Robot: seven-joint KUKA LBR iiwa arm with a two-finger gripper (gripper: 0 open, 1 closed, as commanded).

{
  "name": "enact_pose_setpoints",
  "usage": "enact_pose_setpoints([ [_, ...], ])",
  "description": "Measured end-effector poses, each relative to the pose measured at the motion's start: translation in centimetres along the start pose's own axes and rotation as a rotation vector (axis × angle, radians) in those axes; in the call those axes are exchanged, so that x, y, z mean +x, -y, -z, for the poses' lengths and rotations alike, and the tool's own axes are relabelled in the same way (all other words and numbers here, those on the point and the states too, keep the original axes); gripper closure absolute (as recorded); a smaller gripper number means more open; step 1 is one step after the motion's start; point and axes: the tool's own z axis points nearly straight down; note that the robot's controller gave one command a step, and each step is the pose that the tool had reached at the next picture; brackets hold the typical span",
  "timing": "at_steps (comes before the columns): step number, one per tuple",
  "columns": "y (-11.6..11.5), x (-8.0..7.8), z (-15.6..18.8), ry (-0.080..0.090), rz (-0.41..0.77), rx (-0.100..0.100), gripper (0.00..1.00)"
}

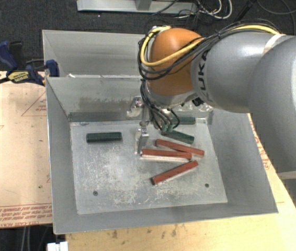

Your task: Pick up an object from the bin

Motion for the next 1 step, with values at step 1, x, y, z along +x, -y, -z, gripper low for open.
enact_pose_setpoints([
  [1,-6.27,1.64,-3.08,-0.010,0.063,0.001,0.00],
])
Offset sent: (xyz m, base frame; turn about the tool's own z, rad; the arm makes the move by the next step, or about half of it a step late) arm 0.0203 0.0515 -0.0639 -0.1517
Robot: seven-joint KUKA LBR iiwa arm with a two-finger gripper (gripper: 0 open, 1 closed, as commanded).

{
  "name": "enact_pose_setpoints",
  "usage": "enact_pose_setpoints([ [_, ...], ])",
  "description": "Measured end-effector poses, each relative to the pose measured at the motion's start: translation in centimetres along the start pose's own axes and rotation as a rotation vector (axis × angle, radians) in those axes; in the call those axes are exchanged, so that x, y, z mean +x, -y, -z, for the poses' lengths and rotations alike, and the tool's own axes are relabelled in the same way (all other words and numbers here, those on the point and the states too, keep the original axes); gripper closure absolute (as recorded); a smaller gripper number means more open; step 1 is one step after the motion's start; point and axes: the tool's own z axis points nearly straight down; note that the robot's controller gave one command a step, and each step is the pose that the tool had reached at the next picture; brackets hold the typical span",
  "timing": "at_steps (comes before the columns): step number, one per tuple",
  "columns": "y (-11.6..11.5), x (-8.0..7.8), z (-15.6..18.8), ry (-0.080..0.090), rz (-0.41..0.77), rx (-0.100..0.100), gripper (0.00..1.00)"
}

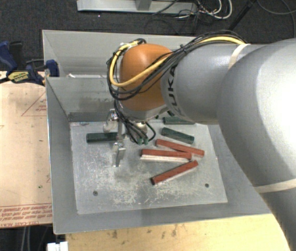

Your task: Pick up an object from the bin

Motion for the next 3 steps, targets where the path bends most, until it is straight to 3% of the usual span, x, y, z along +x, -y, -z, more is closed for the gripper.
enact_pose_setpoints([
  [1,1.4,-4.3,-2.6,0.018,0.086,-0.003,1.00],
  [2,1.4,-4.3,-2.6,0.018,0.086,-0.004,1.00],
  [3,3.1,-2.9,16.0,0.013,-0.020,-0.001,1.00],
])
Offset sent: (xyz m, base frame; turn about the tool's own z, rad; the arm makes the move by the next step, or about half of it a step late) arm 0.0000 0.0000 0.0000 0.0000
